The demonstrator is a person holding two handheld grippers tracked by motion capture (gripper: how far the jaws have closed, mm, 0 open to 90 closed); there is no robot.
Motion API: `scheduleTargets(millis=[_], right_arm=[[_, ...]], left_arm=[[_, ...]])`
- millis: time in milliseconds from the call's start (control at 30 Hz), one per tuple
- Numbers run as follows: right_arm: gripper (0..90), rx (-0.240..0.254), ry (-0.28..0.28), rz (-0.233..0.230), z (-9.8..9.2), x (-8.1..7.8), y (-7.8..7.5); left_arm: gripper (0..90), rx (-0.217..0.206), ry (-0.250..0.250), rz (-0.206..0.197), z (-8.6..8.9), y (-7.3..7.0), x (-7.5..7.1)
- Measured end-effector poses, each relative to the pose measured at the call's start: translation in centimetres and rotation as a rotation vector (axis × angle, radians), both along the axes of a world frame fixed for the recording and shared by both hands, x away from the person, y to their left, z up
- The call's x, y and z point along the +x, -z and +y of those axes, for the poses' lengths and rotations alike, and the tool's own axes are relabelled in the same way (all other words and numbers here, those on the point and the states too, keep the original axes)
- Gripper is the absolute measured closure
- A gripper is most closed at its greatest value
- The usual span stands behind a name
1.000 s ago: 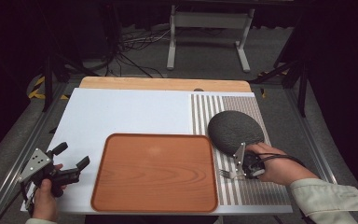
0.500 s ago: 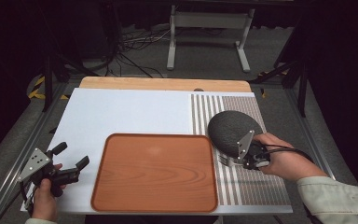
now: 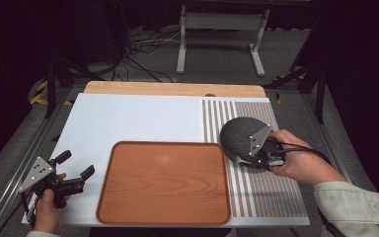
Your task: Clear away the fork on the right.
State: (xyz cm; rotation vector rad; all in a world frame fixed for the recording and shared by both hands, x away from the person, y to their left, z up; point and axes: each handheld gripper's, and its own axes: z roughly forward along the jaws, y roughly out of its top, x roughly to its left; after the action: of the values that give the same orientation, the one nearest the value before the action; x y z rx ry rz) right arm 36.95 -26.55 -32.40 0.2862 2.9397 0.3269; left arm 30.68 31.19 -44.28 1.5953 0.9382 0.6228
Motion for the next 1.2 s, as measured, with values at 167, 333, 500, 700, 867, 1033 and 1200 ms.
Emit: scheduleTargets(millis=[167,333,500,700,867,1033,1200], right_arm=[[85.2,0.057,0.091,0.024,0.7,0.1,-0.4],[85.2,0.110,0.145,0.017,1.5,0.2,-0.4],[85.2,0.159,0.201,0.041,2.8,0.2,-0.6],[85.3,0.216,0.313,0.052,4.4,0.1,-0.9],[85.3,0.249,0.355,0.070,5.6,0.2,-1.1],[85.3,0.290,0.409,0.082,6.7,0.4,-0.9],[85.2,0.308,0.461,0.090,7.8,0.6,-0.5]], left_arm=[[0.7,-0.002,0.003,0.001,-0.1,0.0,0.0],[0.7,0.000,0.004,0.000,-0.2,0.1,0.1],[0.7,0.002,0.006,0.000,-0.1,0.1,0.0],[0.7,-0.006,0.002,0.002,-0.1,0.1,0.0],[0.7,0.000,0.006,0.000,-0.1,0.0,0.0],[0.7,0.001,0.007,0.000,-0.1,0.1,0.0],[0.7,-0.002,0.006,-0.002,-0.1,0.0,0.0]])
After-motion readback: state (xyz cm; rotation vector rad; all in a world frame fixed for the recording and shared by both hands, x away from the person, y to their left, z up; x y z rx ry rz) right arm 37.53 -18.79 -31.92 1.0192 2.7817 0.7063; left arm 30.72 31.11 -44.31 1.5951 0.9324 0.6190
